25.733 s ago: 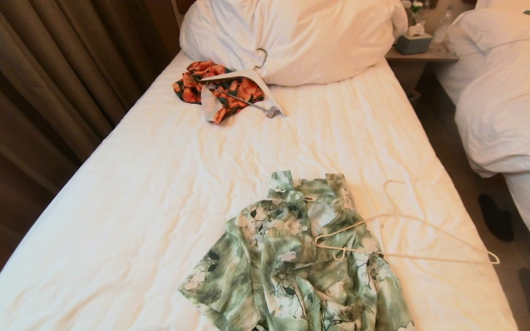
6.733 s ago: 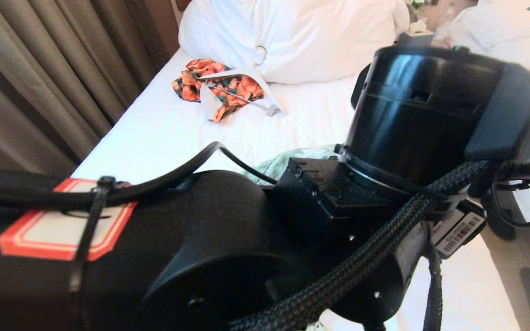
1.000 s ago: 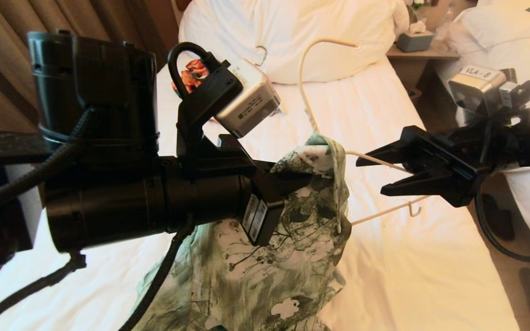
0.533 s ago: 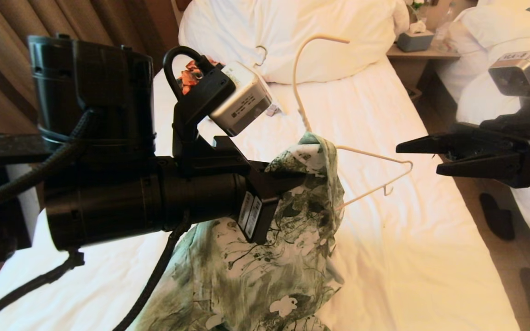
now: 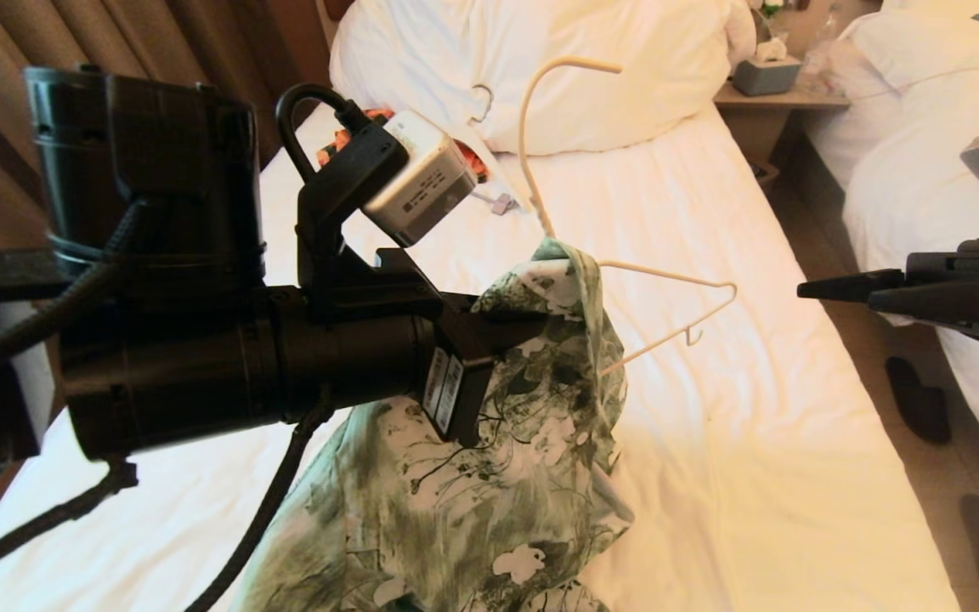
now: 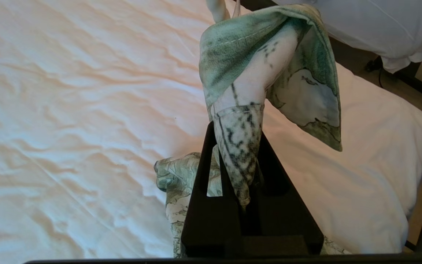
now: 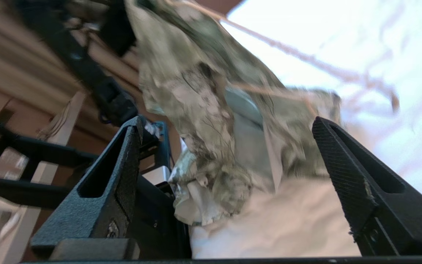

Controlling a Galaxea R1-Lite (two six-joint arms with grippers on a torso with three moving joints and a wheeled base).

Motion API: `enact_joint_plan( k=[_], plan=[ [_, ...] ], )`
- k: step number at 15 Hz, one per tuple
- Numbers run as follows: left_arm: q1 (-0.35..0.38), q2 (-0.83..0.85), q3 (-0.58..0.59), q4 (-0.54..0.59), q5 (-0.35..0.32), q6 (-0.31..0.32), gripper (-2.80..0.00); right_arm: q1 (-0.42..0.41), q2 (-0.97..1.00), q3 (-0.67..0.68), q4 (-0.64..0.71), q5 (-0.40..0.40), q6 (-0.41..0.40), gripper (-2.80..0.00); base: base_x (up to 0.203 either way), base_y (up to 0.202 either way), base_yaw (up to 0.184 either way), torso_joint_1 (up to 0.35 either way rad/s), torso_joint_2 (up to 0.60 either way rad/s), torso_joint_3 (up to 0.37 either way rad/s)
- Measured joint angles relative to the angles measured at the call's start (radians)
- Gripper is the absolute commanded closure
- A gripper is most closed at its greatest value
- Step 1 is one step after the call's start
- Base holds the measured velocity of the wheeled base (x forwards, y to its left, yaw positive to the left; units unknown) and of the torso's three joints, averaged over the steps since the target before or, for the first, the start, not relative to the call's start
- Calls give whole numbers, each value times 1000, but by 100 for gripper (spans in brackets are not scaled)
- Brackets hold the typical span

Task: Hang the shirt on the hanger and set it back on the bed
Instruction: Hook the other side of the shirt onto the hanger

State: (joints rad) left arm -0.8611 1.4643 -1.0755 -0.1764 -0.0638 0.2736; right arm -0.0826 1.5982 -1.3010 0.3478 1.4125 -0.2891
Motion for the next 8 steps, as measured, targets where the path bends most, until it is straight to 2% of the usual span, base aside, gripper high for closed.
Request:
enact_joint_plan(
  k=[3,4,6,8],
  plan=[
    [1,-11,-6,-1,0,0,0,-3,-28,16,151,-91,1,-280,0,0,0,0,0,0],
    [1,-15,-6,0,0,0,0,-4,-34,17,191,-108,1,0,0,0,0,0,0,0],
    [1,-28,-6,1,4,0,0,-2,-43,18,264,-197,3,0,0,0,0,0,0,0],
    [2,-40,-5,3,17,-1,0,4,-45,18,283,-283,49,0,0,0,0,0,0,0]
  ],
)
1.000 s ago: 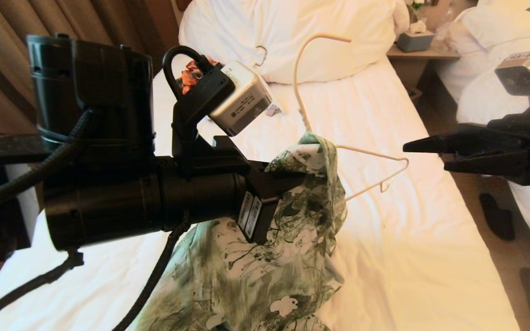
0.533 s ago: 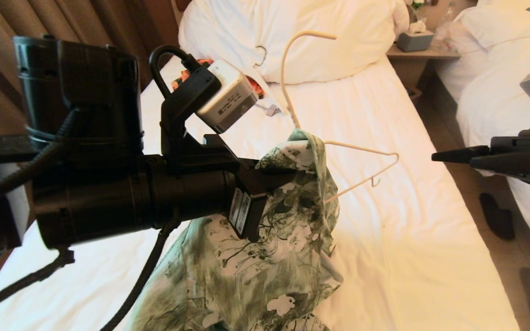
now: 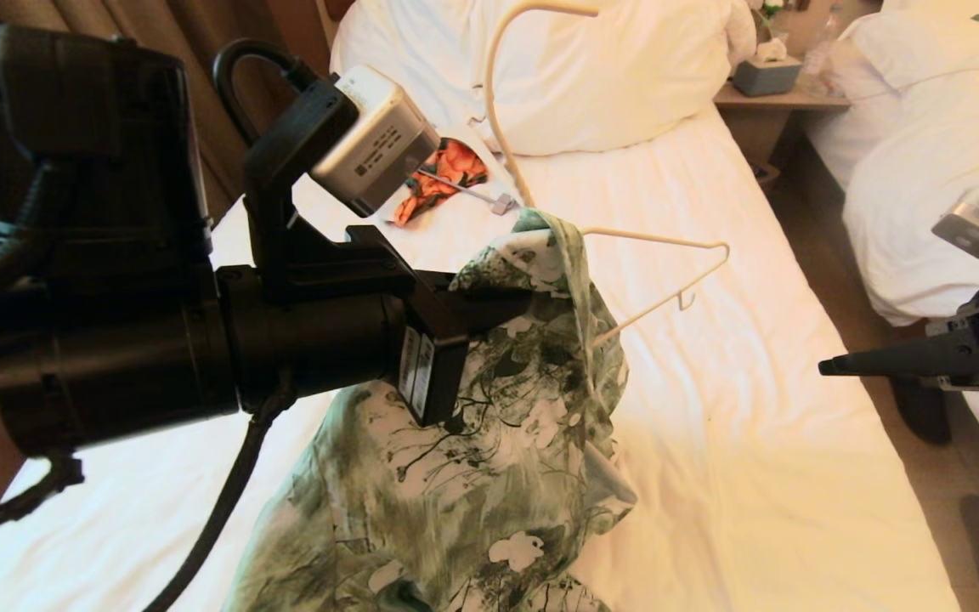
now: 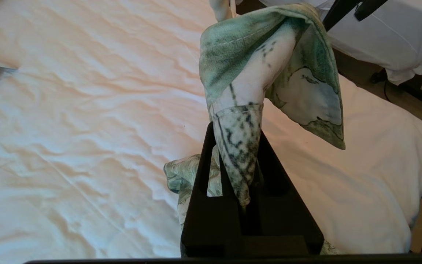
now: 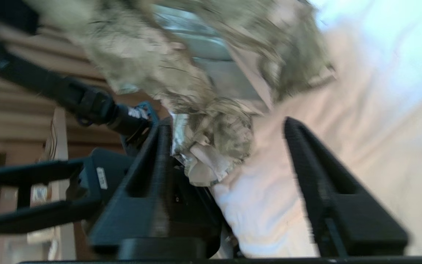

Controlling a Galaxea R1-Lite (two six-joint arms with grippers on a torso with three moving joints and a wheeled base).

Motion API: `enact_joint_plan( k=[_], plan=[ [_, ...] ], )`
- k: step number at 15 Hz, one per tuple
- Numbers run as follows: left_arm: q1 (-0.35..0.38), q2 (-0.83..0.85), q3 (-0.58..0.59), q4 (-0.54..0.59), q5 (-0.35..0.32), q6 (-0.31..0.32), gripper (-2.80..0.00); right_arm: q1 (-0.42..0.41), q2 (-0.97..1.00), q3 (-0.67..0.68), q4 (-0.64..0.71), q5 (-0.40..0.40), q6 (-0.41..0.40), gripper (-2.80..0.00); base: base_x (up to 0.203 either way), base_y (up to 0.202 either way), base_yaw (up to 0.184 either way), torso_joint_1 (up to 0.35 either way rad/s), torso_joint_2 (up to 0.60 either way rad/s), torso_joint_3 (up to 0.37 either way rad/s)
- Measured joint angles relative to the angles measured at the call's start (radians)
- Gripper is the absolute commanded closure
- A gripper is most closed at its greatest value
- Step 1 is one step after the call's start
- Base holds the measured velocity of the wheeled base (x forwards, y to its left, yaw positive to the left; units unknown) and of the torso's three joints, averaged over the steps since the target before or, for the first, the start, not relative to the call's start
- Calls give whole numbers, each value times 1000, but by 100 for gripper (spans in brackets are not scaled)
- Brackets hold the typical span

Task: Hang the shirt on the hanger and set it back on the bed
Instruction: Hook the other side of the shirt onto the hanger

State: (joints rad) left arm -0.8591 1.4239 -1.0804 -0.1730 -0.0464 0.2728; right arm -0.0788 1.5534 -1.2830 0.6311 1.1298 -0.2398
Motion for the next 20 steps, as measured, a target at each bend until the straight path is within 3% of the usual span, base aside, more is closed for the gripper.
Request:
enact_joint_plan(
  k=[3,6,8,11,12,14,16,20],
  plan=[
    [6,-12,0,3,2,0,0,49,9,-6,-3,-127,105,0,0,0,0,0,0,0],
    [6,-20,-14,4,19,2,0,163,41,-13,-30,-229,201,0,0,0,0,0,0,0],
    [6,-30,-17,5,21,3,0,254,78,-14,-126,-275,306,0,0,0,0,0,0,0],
    [8,-44,-17,6,23,3,0,393,155,-11,-289,-423,421,0,0,0,0,0,0,0],
    [9,-47,-17,6,22,3,0,433,176,-11,-306,-475,431,-280,0,0,0,0,0,0],
    [12,-52,-17,6,23,3,0,493,215,-11,-334,-558,451,-280,0,0,0,0,0,0],
    [13,-57,-18,6,23,3,0,522,241,-12,-404,-570,495,-280,0,0,0,0,0,0],
    [15,-65,-17,7,23,3,0,537,271,-7,-491,-582,501,-280,0,0,0,0,0,0]
  ],
)
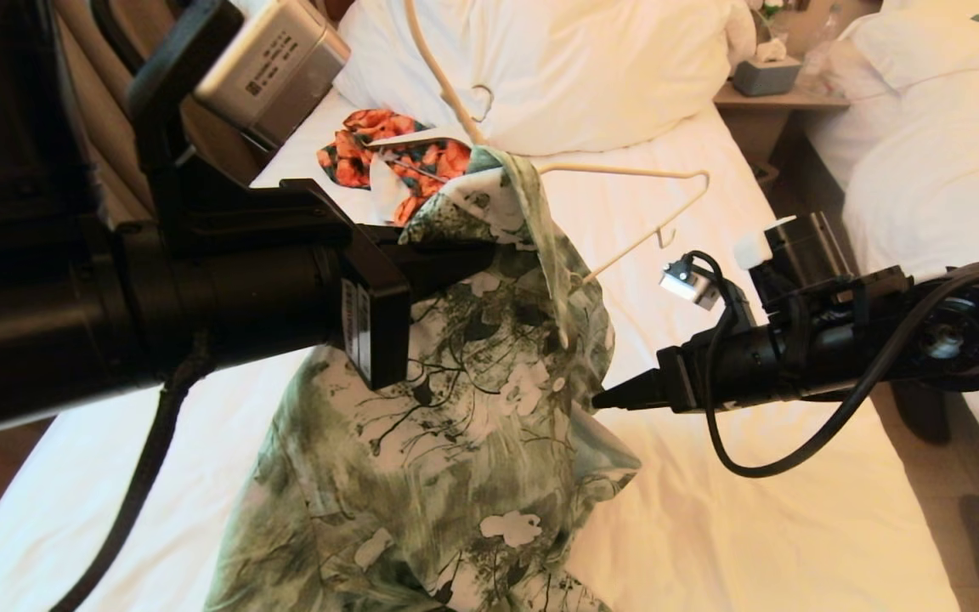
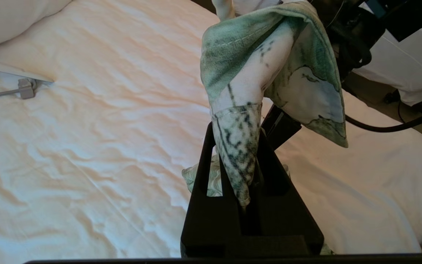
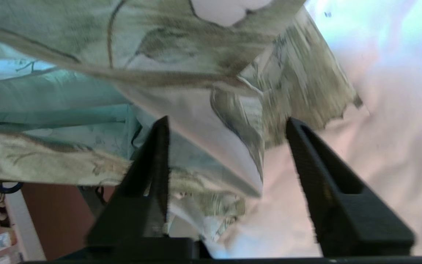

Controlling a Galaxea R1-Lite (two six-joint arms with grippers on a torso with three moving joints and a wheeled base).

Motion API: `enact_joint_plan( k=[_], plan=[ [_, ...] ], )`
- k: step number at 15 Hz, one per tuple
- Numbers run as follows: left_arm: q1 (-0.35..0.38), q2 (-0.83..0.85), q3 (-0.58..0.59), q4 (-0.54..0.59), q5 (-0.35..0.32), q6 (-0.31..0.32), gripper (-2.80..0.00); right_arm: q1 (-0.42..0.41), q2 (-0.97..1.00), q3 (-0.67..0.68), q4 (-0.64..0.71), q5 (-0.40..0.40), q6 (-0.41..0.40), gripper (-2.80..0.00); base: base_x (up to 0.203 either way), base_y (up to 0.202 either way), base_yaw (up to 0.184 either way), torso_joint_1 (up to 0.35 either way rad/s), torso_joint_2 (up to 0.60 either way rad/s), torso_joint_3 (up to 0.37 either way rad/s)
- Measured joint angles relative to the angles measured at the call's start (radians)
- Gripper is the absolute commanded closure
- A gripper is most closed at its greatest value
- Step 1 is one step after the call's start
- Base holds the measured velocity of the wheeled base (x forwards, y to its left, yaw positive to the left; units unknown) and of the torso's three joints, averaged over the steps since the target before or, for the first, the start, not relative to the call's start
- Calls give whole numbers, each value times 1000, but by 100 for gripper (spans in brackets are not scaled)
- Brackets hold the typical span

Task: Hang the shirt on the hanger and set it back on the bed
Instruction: Hook the other side of the shirt onto the hanger

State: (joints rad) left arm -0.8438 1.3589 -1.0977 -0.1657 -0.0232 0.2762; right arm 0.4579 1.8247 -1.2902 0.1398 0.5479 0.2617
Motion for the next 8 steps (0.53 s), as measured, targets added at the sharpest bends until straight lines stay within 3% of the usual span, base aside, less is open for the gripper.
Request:
enact_joint_plan(
  k=[5,8],
  plan=[
    [3,-2,-13,22,2,2,0,49,67,-3,-175,-12,-2,-280,0,0,0,0,0,0],
    [6,-4,-15,22,2,1,0,78,85,-12,-214,-14,-1,-280,0,0,0,0,0,0]
  ],
)
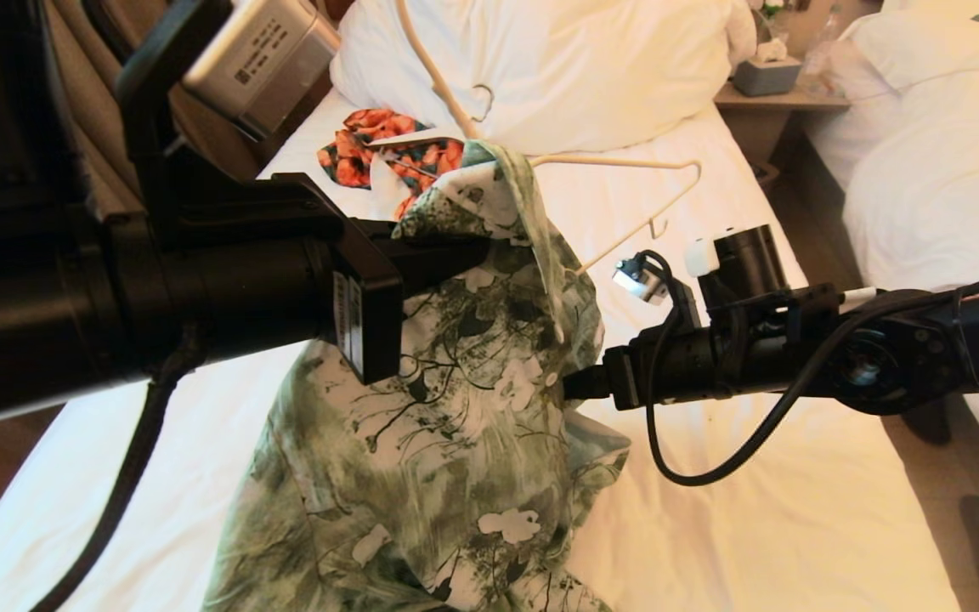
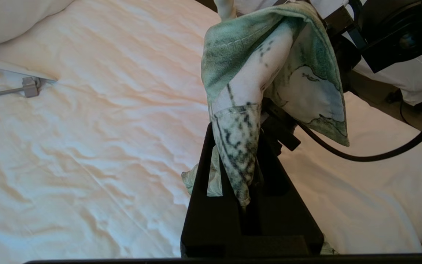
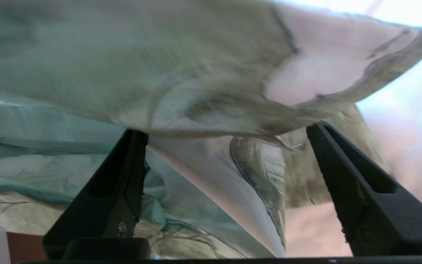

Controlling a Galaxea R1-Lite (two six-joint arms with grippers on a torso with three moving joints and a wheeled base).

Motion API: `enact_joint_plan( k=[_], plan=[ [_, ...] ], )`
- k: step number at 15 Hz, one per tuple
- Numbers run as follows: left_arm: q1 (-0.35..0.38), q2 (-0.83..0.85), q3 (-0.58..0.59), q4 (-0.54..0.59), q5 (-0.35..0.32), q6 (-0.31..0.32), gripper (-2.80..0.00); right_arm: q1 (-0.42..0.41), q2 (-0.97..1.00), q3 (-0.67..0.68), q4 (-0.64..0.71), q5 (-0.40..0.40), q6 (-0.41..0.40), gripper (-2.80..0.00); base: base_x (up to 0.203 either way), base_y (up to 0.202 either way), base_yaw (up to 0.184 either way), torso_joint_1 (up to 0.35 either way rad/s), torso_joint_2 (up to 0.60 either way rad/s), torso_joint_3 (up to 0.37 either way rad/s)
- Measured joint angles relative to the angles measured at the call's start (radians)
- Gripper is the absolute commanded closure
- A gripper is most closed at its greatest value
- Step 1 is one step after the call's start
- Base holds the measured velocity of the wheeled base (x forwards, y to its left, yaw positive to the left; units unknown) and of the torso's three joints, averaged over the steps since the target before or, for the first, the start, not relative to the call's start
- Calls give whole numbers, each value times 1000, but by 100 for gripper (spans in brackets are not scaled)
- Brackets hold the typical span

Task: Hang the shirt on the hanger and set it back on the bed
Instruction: Hook the other side of the shirt onto the hanger

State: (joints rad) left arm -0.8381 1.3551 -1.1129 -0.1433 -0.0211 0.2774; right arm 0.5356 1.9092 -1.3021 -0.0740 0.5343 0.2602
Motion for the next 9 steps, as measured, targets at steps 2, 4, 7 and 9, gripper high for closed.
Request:
enact_joint_plan(
  k=[2,4,7,9],
  plan=[
    [0,-1,-6,1,0,0,0,9,4,-3,-1,1,1,0,0,0,0,0,0,0],
    [1,-4,-13,2,0,0,0,12,9,-9,-14,2,6,0,0,0,0,0,0,0],
    [1,-6,-18,10,0,0,0,17,14,-13,-77,2,63,0,0,0,0,0,0,0],
    [1,-12,-19,25,0,0,0,-1,1,-11,-80,0,128,0,0,0,0,0,0,0]
  ],
)
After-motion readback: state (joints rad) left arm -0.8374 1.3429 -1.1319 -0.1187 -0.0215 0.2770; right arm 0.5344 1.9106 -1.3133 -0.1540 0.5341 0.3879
